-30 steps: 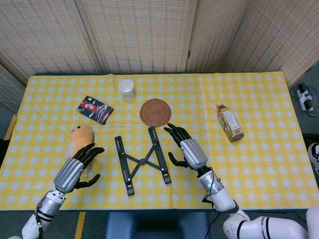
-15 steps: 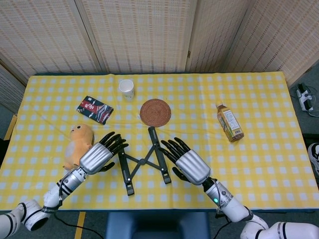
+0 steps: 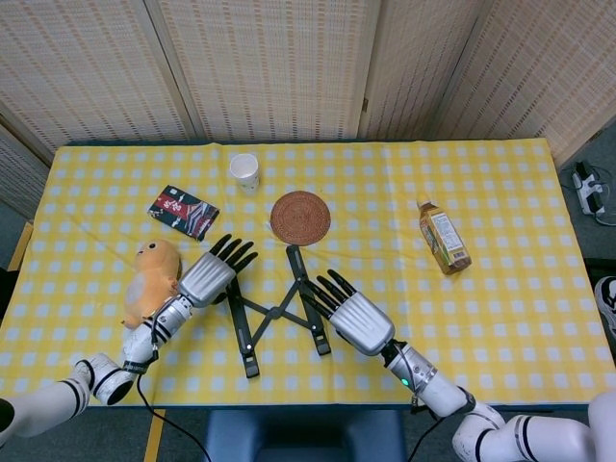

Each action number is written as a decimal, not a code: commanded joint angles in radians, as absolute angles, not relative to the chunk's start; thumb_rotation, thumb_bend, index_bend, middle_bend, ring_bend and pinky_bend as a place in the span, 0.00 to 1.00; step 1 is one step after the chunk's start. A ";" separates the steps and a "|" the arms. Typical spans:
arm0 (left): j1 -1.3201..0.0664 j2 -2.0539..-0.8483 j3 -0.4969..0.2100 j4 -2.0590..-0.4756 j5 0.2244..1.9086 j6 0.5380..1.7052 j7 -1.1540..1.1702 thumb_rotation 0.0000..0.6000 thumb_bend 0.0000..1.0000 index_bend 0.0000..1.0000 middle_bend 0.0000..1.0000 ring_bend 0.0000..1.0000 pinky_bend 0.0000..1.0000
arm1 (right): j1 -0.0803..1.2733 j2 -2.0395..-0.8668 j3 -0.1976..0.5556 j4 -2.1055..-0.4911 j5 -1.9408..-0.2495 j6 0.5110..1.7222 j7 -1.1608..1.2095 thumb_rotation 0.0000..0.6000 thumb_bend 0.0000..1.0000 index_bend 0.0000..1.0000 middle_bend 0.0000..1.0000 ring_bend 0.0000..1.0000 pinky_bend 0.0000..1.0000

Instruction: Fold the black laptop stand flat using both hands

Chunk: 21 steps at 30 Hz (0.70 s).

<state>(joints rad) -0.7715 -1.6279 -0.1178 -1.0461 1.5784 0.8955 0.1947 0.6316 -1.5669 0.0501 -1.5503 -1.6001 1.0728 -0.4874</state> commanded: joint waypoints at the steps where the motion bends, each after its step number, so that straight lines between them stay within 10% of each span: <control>1: -0.788 -1.667 -0.120 -0.993 1.541 0.869 0.214 1.00 0.21 0.03 0.01 0.00 0.00 | 0.649 -1.623 0.049 -1.472 -1.627 1.076 -0.491 1.00 0.27 0.00 0.00 0.00 0.00; 8: -0.794 -1.688 -0.113 -0.941 1.510 0.863 0.218 1.00 0.21 0.02 0.00 0.00 0.00 | 0.666 -1.685 0.061 -1.357 -1.661 1.113 -0.467 1.00 0.27 0.00 0.03 0.05 0.00; 14: -0.786 -1.673 -0.100 -0.941 1.500 0.879 0.222 1.00 0.21 0.00 0.00 0.00 0.00 | 0.694 -1.739 0.061 -1.214 -1.733 1.175 -0.404 1.00 0.22 0.30 0.43 0.40 0.33; 21: -0.784 -1.677 -0.088 -0.943 1.474 0.858 0.204 1.00 0.20 0.00 0.00 0.00 0.00 | 0.717 -1.796 0.050 -1.104 -1.751 1.171 -0.401 1.00 0.16 0.39 0.52 0.48 0.40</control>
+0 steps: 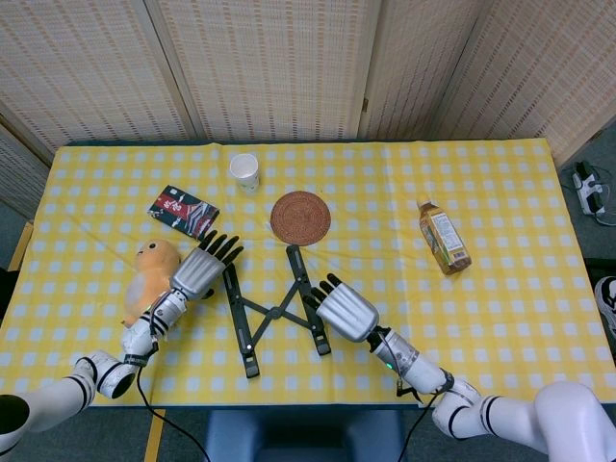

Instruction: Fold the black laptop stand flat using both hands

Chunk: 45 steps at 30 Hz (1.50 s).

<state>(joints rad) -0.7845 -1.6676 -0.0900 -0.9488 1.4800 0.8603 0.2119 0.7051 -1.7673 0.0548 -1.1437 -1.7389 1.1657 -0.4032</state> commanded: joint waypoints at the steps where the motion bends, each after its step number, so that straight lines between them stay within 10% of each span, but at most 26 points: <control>1: -0.785 -1.684 -0.088 -0.937 1.471 0.857 0.200 1.00 0.20 0.00 0.00 0.00 0.00 | 0.720 -1.807 0.048 -1.086 -1.754 1.171 -0.400 1.00 0.15 0.40 0.53 0.49 0.41; 45: -0.798 -1.726 -0.057 -0.902 1.454 0.857 0.080 1.00 0.20 0.00 0.00 0.00 0.00 | 0.770 -2.046 -0.037 -0.659 -1.815 1.275 -0.295 1.00 0.15 0.41 0.57 0.53 0.42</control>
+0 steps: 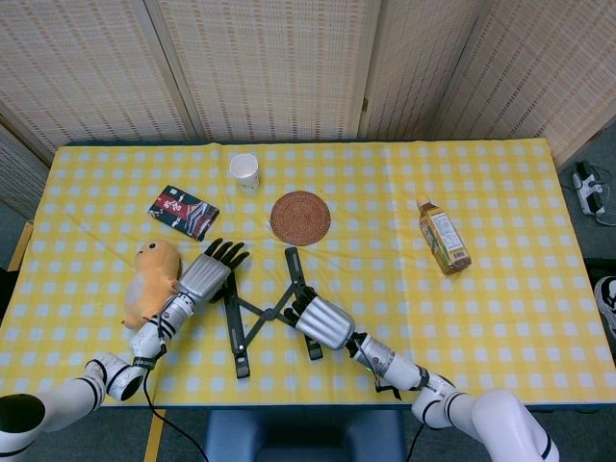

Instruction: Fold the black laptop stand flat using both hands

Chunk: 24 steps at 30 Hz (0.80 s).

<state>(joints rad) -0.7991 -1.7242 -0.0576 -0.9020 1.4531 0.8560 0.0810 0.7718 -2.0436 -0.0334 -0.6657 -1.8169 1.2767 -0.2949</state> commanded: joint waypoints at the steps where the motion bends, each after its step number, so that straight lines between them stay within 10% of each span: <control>1: -0.798 -1.727 -0.056 -0.902 1.454 0.860 0.078 1.00 0.20 0.00 0.00 0.00 0.00 | 0.769 -2.047 -0.038 -0.652 -1.814 1.275 -0.293 1.00 0.15 0.41 0.57 0.53 0.42; 24: -0.800 -1.713 -0.056 -0.964 1.448 0.854 0.034 1.00 0.20 0.00 0.00 0.00 0.00 | 0.784 -2.111 -0.052 -0.607 -1.824 1.325 -0.258 1.00 0.15 0.41 0.57 0.53 0.42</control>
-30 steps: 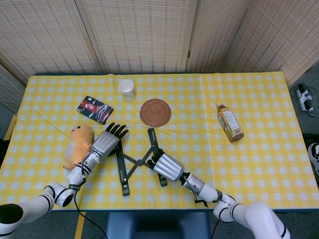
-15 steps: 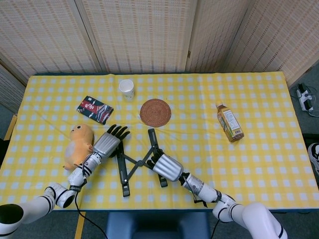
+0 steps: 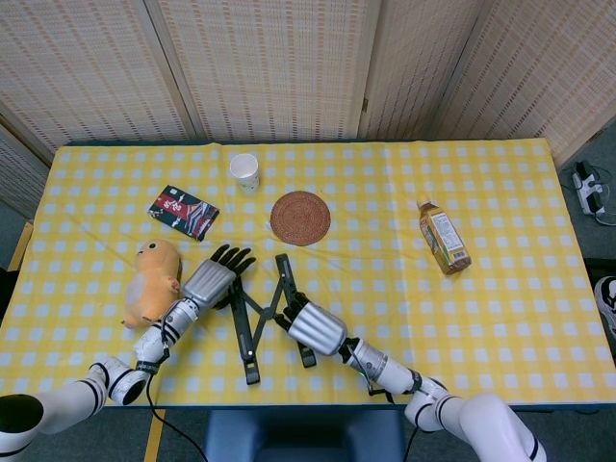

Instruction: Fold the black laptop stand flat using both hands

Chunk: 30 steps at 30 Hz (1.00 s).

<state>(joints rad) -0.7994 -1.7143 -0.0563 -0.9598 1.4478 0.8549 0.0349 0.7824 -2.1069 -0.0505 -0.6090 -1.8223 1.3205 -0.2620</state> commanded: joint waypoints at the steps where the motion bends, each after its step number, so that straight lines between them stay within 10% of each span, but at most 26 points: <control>1: -0.800 -1.713 -0.056 -0.968 1.448 0.854 0.033 1.00 0.20 0.00 0.00 0.00 0.00 | 0.784 -2.113 -0.052 -0.606 -1.824 1.326 -0.256 1.00 0.15 0.41 0.57 0.53 0.42; 21: -0.789 -1.673 -0.060 -1.074 1.439 0.881 0.060 1.00 0.20 0.00 0.00 0.00 0.00 | 0.786 -2.108 -0.071 -0.687 -1.842 1.351 -0.271 1.00 0.15 0.40 0.54 0.54 0.42; 30: -0.713 -1.548 -0.052 -1.205 1.446 0.998 0.070 1.00 0.20 0.00 0.00 0.00 0.00 | 0.876 -1.841 -0.033 -1.168 -1.812 1.155 -0.404 1.00 0.15 0.18 0.33 0.37 0.38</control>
